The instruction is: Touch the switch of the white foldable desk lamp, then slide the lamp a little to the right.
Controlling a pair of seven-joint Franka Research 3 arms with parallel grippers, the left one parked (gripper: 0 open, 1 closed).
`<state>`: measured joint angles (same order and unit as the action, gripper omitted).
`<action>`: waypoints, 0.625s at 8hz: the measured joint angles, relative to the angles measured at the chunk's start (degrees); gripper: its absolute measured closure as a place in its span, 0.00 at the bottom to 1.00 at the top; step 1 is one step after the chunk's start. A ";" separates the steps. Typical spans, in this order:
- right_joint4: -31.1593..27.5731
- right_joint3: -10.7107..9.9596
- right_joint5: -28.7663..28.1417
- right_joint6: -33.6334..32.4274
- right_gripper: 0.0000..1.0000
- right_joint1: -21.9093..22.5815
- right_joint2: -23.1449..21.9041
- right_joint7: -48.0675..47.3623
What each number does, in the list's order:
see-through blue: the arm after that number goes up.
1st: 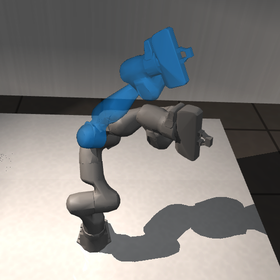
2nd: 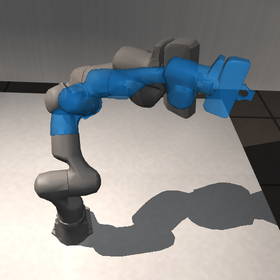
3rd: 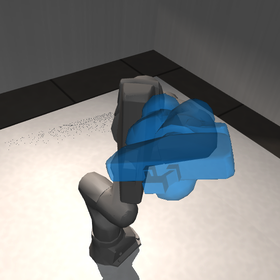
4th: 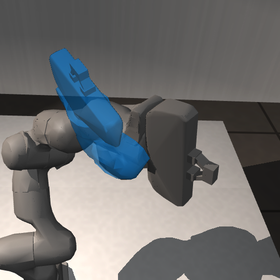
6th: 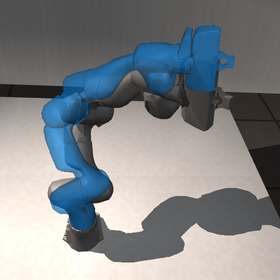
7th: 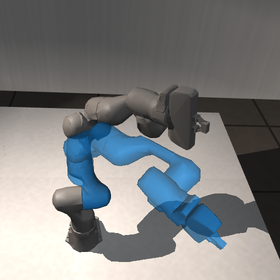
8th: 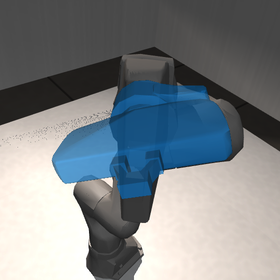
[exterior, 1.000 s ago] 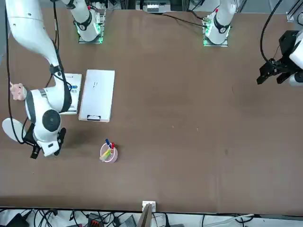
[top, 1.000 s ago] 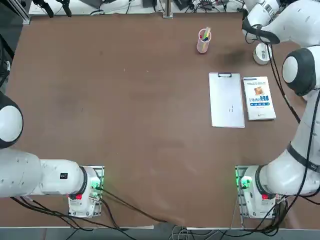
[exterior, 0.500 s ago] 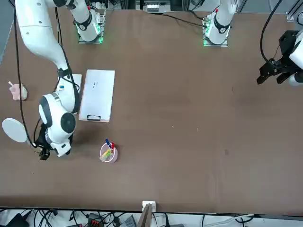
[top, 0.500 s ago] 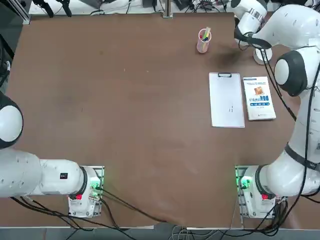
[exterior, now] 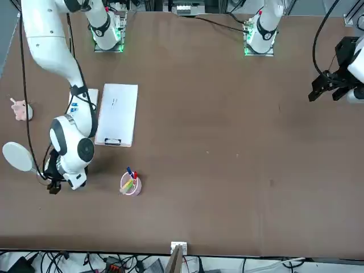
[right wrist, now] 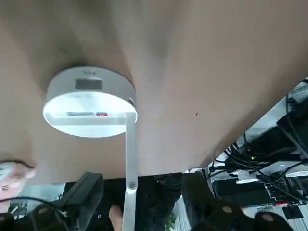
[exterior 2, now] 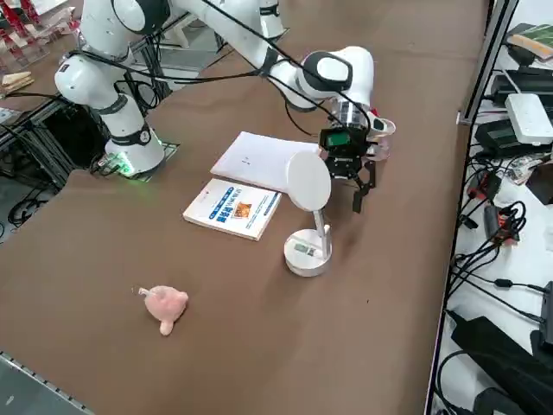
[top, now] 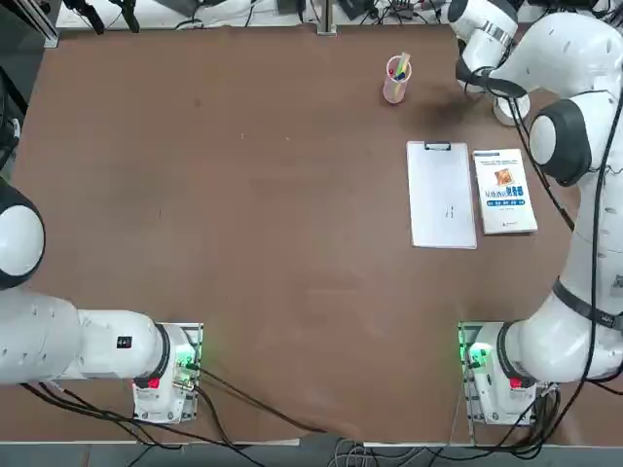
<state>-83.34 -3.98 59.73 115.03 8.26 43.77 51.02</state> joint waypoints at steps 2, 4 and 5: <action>0.53 -0.91 1.83 -0.03 0.00 -0.56 0.95 0.01; 0.56 -1.14 3.19 -0.12 0.05 -1.08 2.04 0.01; 0.57 -1.33 4.39 -0.12 0.24 -1.23 2.53 0.01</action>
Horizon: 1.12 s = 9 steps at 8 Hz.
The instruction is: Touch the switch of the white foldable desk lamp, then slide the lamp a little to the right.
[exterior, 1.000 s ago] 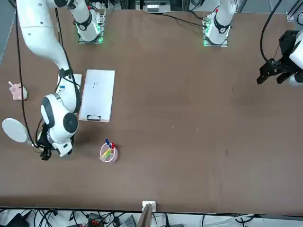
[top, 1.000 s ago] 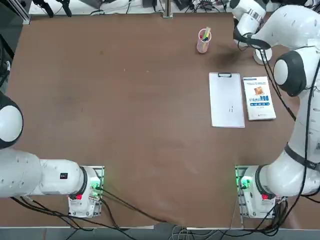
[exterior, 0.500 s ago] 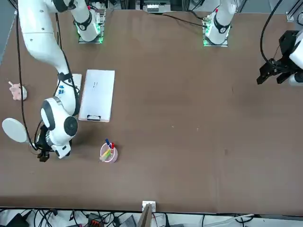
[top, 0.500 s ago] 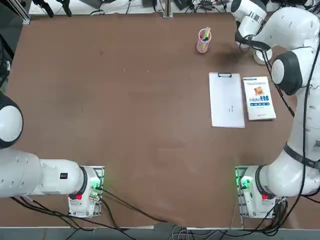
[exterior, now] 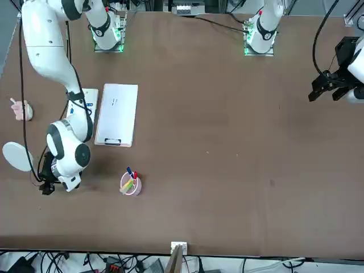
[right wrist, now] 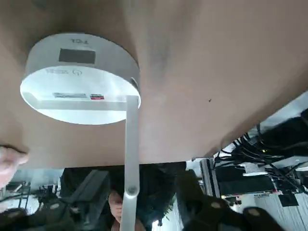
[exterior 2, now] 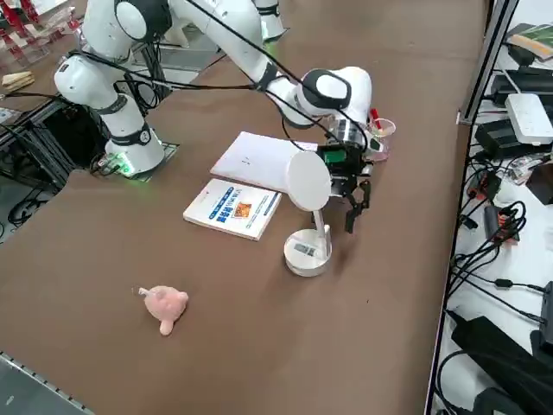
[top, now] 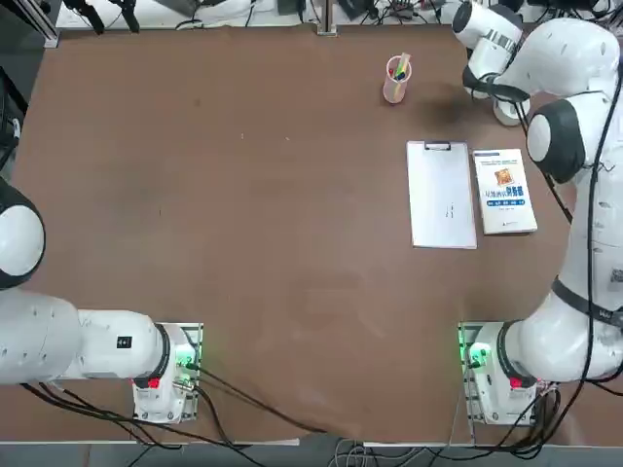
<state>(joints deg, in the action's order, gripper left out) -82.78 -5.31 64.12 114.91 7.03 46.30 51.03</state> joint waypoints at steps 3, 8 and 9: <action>0.07 -0.04 1.32 -0.62 0.81 -0.05 0.59 0.04; 0.22 -0.02 1.40 -2.41 0.84 -0.04 0.70 0.43; 0.37 0.03 0.89 -4.82 0.84 -0.03 0.69 0.82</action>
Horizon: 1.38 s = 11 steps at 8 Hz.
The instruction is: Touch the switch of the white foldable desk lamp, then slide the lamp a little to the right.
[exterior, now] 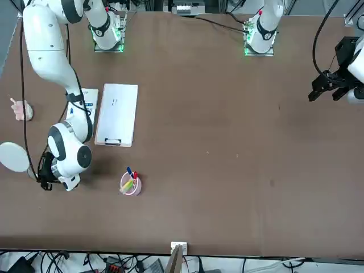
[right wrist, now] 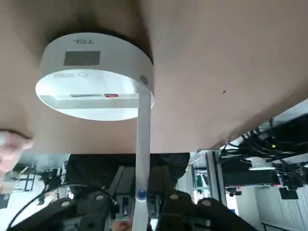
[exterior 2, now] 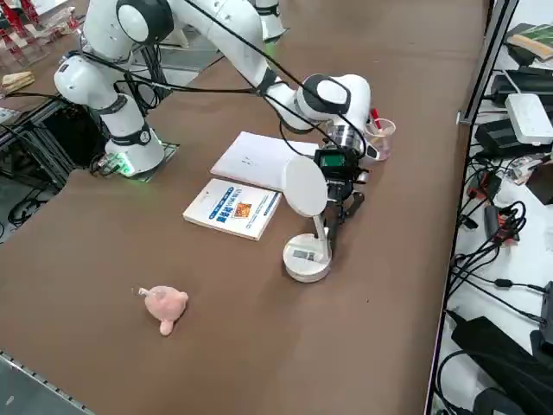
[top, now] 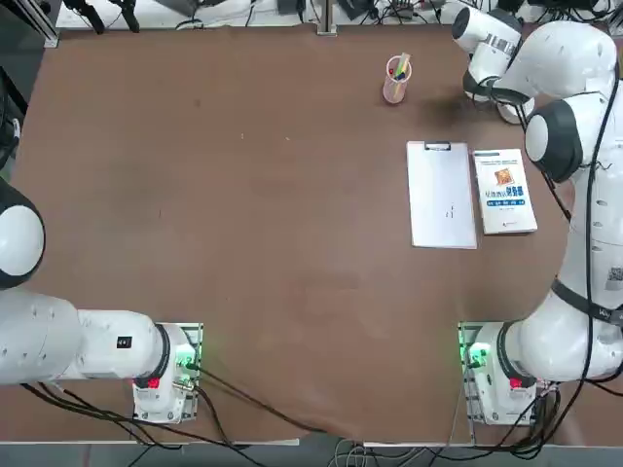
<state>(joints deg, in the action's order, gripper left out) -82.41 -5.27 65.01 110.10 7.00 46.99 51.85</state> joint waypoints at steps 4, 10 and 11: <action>2.20 -1.58 -11.65 -9.59 0.84 -1.16 -0.55 -0.09; 6.93 -5.35 -22.18 -18.44 0.84 -3.00 -1.59 -11.18; 7.35 -5.27 -22.15 -18.67 0.84 -2.80 -1.17 -11.90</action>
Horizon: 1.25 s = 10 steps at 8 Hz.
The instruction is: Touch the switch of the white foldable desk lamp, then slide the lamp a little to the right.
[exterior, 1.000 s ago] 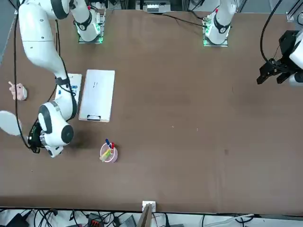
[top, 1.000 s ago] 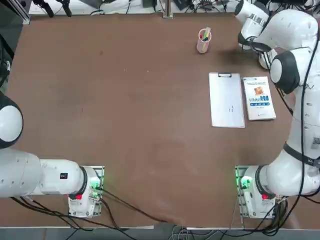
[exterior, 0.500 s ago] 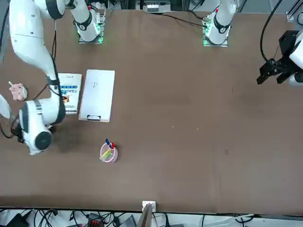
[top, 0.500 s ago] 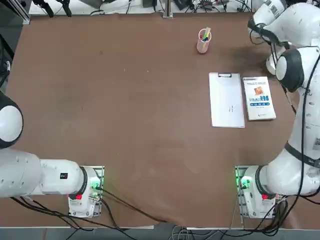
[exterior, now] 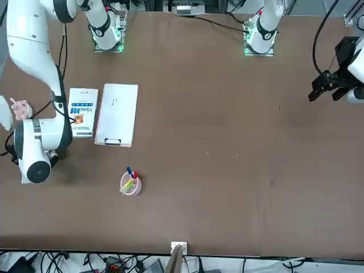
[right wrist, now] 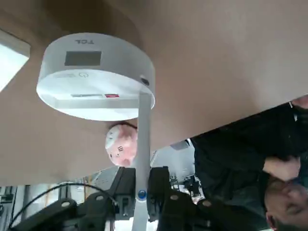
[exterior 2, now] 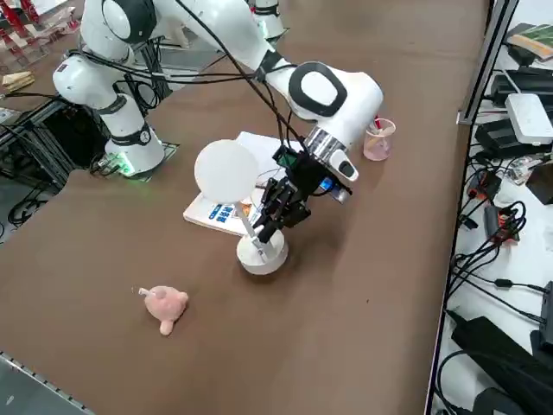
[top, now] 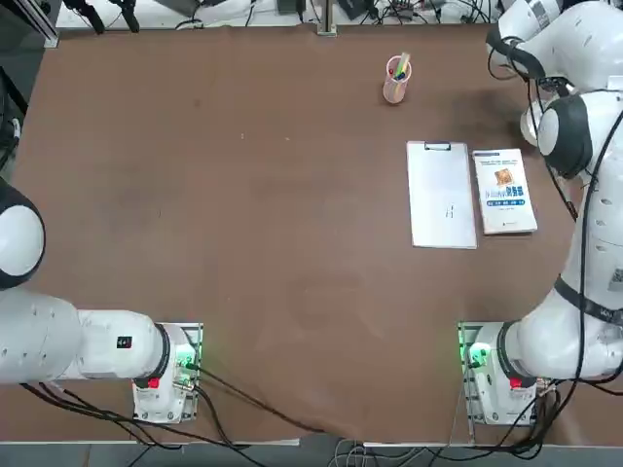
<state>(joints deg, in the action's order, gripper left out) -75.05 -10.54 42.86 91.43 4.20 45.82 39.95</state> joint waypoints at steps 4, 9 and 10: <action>0.92 0.02 3.76 -0.03 0.84 0.51 3.22 -0.12; 1.13 0.02 3.49 -0.06 0.84 0.45 3.64 -0.12; 1.18 0.02 3.47 -0.06 0.84 0.44 3.76 -0.14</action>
<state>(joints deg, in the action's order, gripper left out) -73.87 -10.52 46.33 91.37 4.64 49.57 39.81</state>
